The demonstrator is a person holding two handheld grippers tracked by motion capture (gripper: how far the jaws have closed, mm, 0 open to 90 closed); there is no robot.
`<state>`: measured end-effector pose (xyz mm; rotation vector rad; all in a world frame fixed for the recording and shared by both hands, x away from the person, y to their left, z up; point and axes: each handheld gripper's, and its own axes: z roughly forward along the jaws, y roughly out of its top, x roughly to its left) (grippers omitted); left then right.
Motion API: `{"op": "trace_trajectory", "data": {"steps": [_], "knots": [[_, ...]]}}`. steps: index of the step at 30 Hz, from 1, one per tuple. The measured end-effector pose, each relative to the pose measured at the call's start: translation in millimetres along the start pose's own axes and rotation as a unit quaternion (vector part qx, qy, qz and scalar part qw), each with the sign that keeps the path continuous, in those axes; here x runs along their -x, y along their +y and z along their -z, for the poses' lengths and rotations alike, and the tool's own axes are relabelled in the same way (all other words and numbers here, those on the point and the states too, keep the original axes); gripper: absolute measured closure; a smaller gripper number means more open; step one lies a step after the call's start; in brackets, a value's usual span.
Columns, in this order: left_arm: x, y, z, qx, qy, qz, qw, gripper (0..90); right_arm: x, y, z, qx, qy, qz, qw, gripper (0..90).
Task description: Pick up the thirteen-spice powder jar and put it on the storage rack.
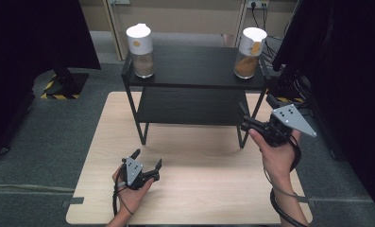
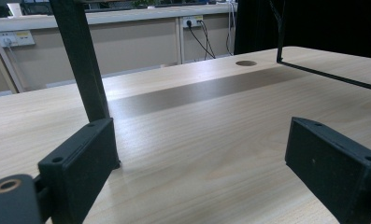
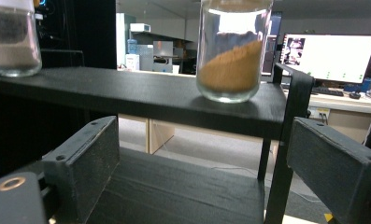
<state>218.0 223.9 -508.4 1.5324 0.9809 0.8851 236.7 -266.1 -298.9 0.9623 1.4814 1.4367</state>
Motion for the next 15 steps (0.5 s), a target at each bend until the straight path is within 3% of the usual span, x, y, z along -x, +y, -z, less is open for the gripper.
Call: {"op": "trace_trajectory", "data": {"steps": [15], "knots": [[0.5,0.3,-0.1,-0.001,0.001,-0.002,1.0000,9.0,-1.2,-37.7,12.4,-0.031,0.009,-0.008,0.9994,10.0]]}}
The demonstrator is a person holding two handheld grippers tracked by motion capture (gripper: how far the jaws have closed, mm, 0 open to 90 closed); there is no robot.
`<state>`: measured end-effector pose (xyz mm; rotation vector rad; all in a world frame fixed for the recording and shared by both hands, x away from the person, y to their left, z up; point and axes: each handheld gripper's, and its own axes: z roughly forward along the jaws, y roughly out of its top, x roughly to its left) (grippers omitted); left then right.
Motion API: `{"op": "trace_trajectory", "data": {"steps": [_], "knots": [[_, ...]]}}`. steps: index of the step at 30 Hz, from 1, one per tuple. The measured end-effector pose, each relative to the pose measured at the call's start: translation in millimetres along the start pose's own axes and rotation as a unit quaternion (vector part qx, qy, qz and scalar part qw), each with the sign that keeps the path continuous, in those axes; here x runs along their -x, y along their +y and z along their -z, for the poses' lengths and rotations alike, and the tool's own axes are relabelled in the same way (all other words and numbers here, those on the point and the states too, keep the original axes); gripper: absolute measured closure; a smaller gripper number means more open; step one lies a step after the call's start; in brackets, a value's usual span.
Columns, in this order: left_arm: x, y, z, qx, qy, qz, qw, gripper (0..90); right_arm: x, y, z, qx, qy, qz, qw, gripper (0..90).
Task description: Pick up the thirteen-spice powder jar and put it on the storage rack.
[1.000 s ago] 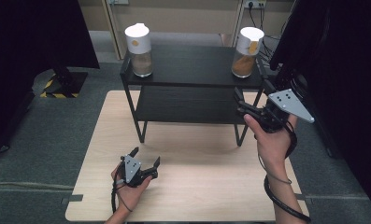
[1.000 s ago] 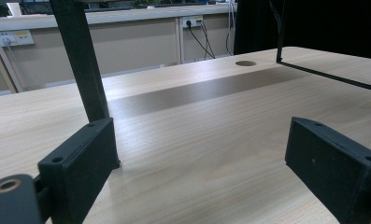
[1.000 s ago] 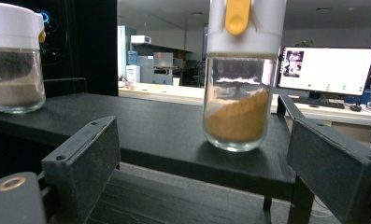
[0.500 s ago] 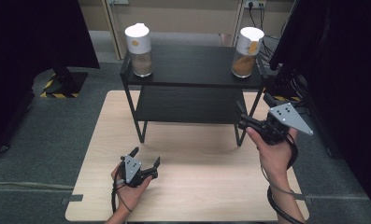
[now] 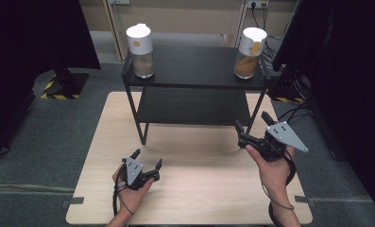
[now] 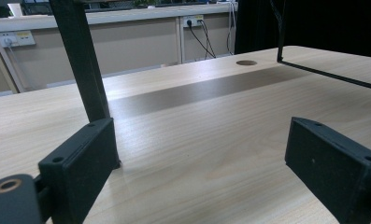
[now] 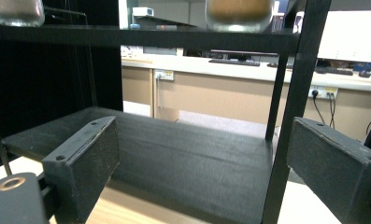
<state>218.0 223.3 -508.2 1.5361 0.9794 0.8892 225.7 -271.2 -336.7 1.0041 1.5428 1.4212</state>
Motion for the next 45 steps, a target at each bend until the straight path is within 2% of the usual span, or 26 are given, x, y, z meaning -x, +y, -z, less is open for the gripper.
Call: {"op": "trace_trajectory", "data": {"steps": [21,45], "knots": [[-0.1,-0.4,0.0,0.001,0.000,0.002,1.0000,9.0,1.3,-44.7,8.0,-0.035,-0.003,-0.017,0.9992,10.0],[0.1,-0.5,0.1,0.002,0.000,0.001,1.0000,9.0,5.0,-93.0,15.9,-0.074,-0.008,-0.040,0.9964,10.5]]}}
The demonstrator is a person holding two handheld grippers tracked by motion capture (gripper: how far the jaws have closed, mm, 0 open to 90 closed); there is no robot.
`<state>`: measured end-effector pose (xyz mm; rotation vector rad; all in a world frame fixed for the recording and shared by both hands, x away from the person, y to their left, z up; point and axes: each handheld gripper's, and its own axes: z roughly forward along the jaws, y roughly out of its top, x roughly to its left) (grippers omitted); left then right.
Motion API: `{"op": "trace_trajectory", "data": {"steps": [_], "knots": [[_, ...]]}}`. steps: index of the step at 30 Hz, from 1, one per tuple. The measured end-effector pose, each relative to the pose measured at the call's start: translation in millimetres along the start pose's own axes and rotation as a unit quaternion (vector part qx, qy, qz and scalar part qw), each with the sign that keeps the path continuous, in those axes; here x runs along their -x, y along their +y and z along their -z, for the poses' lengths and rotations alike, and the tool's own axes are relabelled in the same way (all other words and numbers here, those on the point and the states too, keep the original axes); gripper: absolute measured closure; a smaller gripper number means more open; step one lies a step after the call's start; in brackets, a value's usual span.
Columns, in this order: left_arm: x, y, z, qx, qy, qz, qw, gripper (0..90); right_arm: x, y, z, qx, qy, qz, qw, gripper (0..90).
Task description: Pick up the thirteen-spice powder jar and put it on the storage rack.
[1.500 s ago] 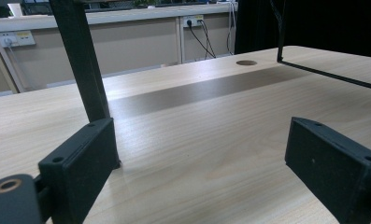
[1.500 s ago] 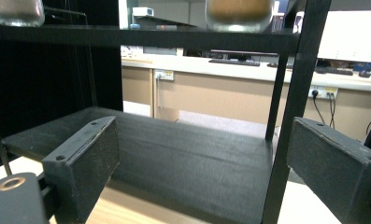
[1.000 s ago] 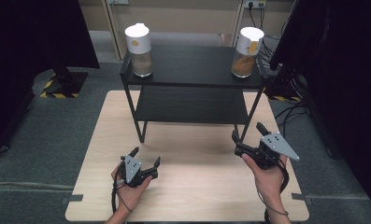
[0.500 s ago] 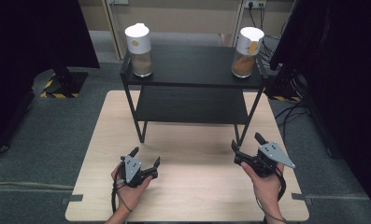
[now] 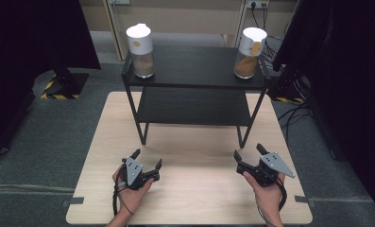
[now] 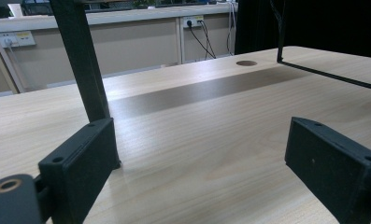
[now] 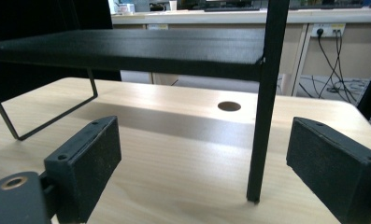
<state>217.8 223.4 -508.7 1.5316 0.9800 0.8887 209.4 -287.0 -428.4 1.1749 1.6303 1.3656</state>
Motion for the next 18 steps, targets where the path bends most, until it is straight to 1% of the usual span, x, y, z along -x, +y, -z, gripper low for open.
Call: {"op": "trace_trajectory", "data": {"steps": [13,18], "knots": [[0.0,0.0,0.0,0.000,0.000,0.000,1.0000,9.0,-1.2,-18.4,0.4,-0.016,0.002,-0.001,0.9999,10.8],[0.2,0.0,0.0,0.000,0.001,0.000,1.0000,9.0,-1.2,-22.7,1.3,-0.019,0.002,-0.001,0.9998,10.8]]}}
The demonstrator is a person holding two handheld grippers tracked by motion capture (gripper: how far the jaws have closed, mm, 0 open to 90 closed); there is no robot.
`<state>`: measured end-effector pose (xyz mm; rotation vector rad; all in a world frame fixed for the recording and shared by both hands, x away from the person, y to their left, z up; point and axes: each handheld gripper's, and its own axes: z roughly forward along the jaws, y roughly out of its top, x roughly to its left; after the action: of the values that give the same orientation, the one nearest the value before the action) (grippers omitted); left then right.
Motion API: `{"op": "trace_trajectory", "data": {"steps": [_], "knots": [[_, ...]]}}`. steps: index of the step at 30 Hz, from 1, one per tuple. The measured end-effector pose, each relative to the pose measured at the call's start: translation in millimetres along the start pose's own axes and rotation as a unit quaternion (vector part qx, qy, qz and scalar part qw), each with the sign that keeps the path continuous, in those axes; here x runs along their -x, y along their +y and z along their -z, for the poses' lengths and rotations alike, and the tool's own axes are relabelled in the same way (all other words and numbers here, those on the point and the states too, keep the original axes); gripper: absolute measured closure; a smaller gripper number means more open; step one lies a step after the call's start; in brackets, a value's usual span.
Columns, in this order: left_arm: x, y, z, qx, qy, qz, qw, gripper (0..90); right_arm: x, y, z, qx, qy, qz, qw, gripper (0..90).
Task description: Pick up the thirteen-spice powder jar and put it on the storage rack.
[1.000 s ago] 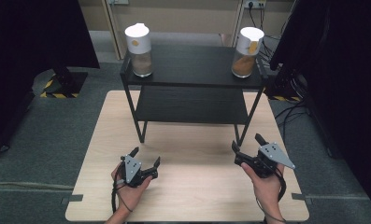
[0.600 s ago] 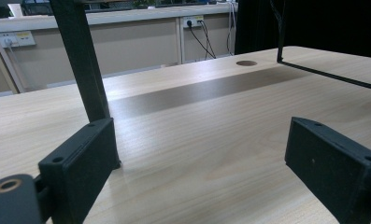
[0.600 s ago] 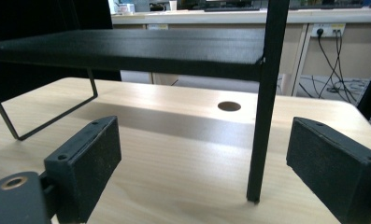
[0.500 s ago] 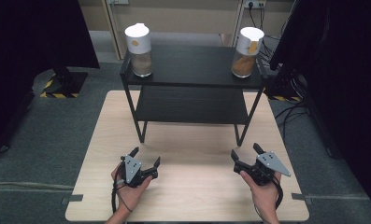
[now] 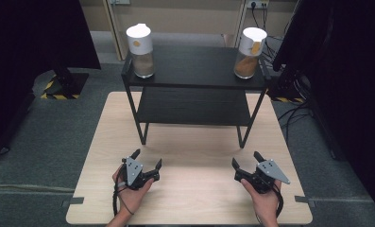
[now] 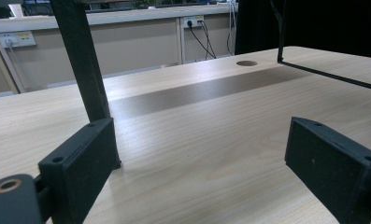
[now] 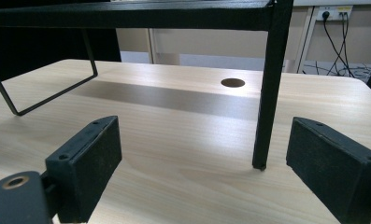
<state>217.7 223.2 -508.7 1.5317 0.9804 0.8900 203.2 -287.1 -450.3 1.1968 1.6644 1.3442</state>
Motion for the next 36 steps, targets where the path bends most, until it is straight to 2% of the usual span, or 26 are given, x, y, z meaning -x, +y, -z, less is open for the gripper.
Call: {"op": "trace_trajectory", "data": {"steps": [14,36], "knots": [[0.0,-0.3,0.0,0.001,0.000,0.002,1.0000,9.0,0.3,-13.3,0.9,-0.011,0.002,0.003,0.9999,10.8],[0.2,-0.3,0.0,0.001,0.001,0.002,1.0000,9.0,1.5,-30.4,5.7,-0.021,0.000,-0.009,0.9997,10.8]]}}
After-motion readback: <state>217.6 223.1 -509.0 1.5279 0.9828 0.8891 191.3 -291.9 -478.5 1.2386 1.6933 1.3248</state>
